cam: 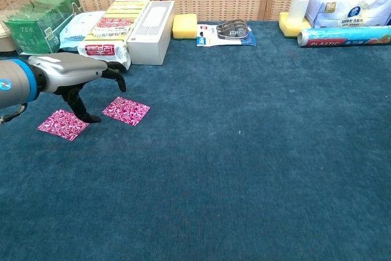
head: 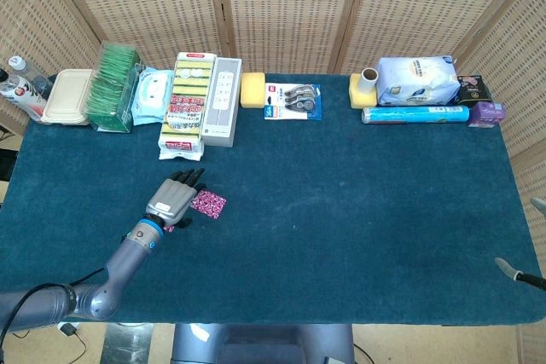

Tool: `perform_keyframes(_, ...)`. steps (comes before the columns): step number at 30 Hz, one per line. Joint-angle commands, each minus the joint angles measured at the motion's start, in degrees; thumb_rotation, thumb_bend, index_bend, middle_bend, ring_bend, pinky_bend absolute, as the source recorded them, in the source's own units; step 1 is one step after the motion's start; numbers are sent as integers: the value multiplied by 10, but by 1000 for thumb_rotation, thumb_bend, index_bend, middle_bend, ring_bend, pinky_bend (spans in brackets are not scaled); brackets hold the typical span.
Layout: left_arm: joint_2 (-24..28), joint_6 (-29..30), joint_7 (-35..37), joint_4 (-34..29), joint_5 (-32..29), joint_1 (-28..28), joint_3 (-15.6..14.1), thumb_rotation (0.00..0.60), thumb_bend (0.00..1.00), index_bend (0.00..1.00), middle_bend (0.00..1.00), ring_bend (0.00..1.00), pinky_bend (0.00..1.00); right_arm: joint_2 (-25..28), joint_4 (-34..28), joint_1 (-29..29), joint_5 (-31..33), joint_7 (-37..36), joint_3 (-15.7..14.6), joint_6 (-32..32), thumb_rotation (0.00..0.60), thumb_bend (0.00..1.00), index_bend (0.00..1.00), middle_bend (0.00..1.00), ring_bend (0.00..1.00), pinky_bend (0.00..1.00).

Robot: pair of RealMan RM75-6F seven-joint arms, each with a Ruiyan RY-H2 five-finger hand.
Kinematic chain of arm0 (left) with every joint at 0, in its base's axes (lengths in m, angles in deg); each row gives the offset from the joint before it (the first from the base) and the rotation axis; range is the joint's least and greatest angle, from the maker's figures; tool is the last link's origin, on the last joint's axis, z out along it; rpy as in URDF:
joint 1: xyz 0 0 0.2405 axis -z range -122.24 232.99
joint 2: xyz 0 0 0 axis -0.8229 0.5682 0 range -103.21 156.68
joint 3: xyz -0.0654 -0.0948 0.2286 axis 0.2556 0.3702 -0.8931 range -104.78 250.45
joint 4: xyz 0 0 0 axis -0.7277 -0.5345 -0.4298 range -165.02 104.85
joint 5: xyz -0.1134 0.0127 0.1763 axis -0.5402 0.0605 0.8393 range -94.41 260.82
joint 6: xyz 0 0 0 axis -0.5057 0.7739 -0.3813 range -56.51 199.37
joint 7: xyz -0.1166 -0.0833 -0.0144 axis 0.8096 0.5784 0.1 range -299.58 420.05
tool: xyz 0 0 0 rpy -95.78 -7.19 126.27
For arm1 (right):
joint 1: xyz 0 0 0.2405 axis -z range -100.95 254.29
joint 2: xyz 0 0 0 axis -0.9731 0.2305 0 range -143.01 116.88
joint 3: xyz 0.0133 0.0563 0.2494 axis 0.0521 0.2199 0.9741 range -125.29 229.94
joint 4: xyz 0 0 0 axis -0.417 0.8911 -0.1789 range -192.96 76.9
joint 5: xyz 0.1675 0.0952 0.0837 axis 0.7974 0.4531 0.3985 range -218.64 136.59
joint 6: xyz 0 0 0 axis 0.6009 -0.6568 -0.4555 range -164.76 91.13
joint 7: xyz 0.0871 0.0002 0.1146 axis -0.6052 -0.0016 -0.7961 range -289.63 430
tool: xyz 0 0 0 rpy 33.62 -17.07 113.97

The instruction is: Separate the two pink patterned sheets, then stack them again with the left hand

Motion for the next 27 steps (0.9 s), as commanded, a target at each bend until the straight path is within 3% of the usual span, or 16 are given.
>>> perform_keyframes(1, -21, -8, -8, 25, -15, 14, 9, 600, 246, 209, 0, 0, 101, 0, 1, 0, 0, -2, 0, 1, 600, 0, 115, 0, 0, 21)
perform_keyframes(27, -68, -7, -29, 72, -51, 36, 0, 600, 246, 209, 0, 0, 101, 3, 3, 0, 1, -13, 0, 2, 600, 0, 115, 0, 0, 21)
